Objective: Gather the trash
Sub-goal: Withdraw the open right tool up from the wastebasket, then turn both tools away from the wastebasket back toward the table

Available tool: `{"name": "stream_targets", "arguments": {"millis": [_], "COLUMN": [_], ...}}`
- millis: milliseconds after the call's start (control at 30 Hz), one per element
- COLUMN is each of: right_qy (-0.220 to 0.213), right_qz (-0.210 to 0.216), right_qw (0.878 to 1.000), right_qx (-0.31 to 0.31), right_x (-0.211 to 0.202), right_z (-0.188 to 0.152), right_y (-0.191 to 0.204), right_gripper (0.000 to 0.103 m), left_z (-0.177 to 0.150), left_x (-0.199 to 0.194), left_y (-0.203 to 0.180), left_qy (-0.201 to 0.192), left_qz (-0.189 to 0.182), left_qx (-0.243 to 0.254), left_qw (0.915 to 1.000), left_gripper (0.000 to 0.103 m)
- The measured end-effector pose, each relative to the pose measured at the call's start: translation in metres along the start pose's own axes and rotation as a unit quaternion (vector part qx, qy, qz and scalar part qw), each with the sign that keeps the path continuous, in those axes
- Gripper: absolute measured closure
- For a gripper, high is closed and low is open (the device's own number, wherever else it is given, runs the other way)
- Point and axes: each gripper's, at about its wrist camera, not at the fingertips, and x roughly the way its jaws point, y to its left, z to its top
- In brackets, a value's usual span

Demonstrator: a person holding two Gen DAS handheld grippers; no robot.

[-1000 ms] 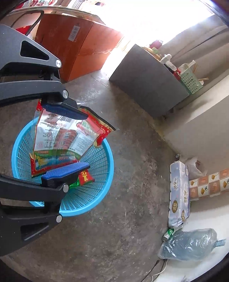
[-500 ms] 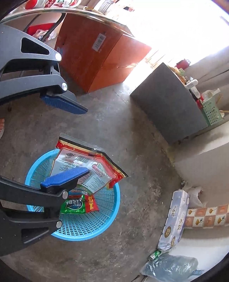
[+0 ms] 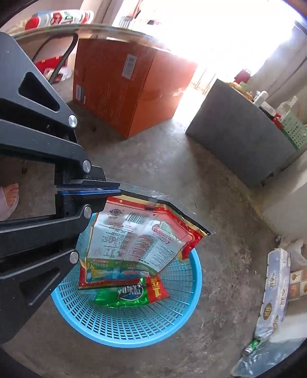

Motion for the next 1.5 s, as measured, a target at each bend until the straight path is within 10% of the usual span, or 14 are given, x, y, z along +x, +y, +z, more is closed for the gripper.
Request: {"name": "stream_targets", "arguments": {"millis": [167, 300, 467, 567, 667, 867, 1133, 1400, 1500], "right_qy": [-0.002, 0.026, 0.078, 0.082, 0.044, 0.017, 0.079, 0.082, 0.057], "right_qz": [-0.019, -0.053, -0.142, -0.122, -0.092, 0.130, 0.077, 0.038, 0.036], "right_qw": [1.000, 0.997, 0.982, 0.988, 0.994, 0.988, 0.973, 0.984, 0.989], "right_qx": [-0.021, -0.059, -0.094, -0.046, -0.028, 0.079, 0.205, 0.153, 0.132], "right_x": [-0.005, 0.022, 0.079, 0.083, 0.059, 0.026, 0.095, 0.090, 0.059], "right_z": [0.008, 0.011, 0.012, 0.011, 0.005, -0.005, -0.033, -0.022, -0.017], "right_y": [0.006, 0.036, 0.056, 0.037, 0.025, -0.029, -0.102, -0.064, -0.053], "right_gripper": [0.099, 0.043, 0.043, 0.100, 0.101, 0.101, 0.101, 0.095, 0.058], "left_z": [-0.001, -0.003, -0.005, -0.006, -0.006, -0.006, -0.011, -0.014, -0.018], "left_x": [0.006, 0.005, 0.001, -0.002, -0.002, 0.007, 0.002, -0.020, -0.035], "left_y": [-0.001, -0.006, -0.007, -0.003, 0.002, 0.010, 0.009, 0.018, 0.025], "left_qy": [0.003, 0.003, 0.000, -0.003, -0.002, 0.007, 0.005, -0.012, -0.026], "left_qz": [-0.006, -0.007, -0.001, 0.003, 0.010, 0.011, 0.007, 0.007, 0.009], "left_qx": [-0.001, -0.001, -0.001, -0.005, -0.009, -0.016, -0.018, -0.030, -0.038], "left_qw": [1.0000, 1.0000, 1.0000, 1.0000, 0.9999, 0.9998, 0.9998, 0.9994, 0.9989], "left_gripper": [0.032, 0.032, 0.032, 0.032, 0.032, 0.032, 0.032, 0.032, 0.032]}}
